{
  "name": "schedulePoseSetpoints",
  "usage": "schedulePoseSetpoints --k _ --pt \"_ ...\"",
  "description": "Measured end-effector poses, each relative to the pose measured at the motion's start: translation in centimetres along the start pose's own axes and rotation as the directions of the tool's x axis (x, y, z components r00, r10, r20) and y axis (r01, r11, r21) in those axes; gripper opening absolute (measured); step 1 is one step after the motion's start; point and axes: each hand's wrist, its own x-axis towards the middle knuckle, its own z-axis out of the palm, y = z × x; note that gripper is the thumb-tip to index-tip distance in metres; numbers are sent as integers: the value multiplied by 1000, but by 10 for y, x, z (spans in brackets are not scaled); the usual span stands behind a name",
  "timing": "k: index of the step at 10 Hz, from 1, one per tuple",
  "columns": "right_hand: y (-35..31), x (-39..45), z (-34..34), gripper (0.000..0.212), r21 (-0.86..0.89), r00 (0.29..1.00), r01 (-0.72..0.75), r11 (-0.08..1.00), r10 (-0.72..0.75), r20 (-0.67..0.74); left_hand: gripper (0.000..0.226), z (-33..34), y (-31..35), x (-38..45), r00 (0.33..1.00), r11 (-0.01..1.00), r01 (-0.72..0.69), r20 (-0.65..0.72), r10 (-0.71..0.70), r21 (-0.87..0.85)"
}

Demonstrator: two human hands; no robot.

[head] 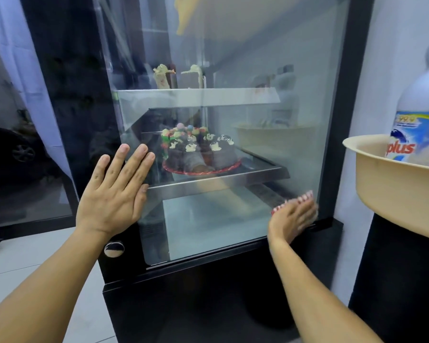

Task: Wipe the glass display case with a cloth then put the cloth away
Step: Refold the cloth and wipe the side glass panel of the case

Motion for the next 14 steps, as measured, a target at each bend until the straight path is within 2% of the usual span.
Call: schedulePoseSetpoints --k 1,2,3,4,5,6,7,8,9,10,11,12,13,14 --pt "-13 -57 7 70 -34 1000 -23 999 24 18 61 0 0 0 1000 1000 1 -3 -1 -6" --pt "-48 -81 9 66 -74 868 486 871 -472 155 60 1 -1 -1 1000 1000 0 -10 -1 -9" --pt "-65 -20 0 62 -72 591 806 588 -788 173 60 2 0 -1 1000 1000 8 -7 -8 -19" --pt "-50 45 -12 64 -106 833 554 826 -552 50 60 1 1 -2 1000 1000 18 -5 -18 -26" --pt "-17 63 -30 64 53 997 -55 997 52 48 61 1 2 -2 1000 1000 22 -1 -22 -21" --pt "-10 16 -22 65 5 961 -248 969 245 131 61 2 2 -2 1000 999 24 0 -24 -36" --pt "-53 -31 -1 63 12 999 -1 1000 1 52 61 2 3 -2 1000 999 21 -9 -21 -39" --pt "-78 -1 4 60 -55 812 583 810 -581 47 60 3 2 -3 1000 999 22 -15 -22 -41" --pt "-79 72 -11 61 -86 813 580 810 -582 8 60 4 2 -3 1000 999 24 -12 -24 -38" --pt "-54 113 -27 66 37 983 183 982 -183 -6 60 4 4 -3 999 999 30 -22 -31 -44" --pt "-16 94 -31 70 173 987 -156 972 162 -18 60 4 2 -3 999 999 28 -15 -29 -45" --pt "-5 46 -17 67 175 912 -404 898 409 4 60 3 3 -3 999 998 36 -11 -36 -46" --pt "-44 8 -2 71 186 880 -472 862 474 38 60 3 3 -2 999 998 33 -15 -33 -48" --pt "-65 2 1 71 86 999 -3 996 -1 45 60 2 3 -3 999 998 34 -21 -35 -49"
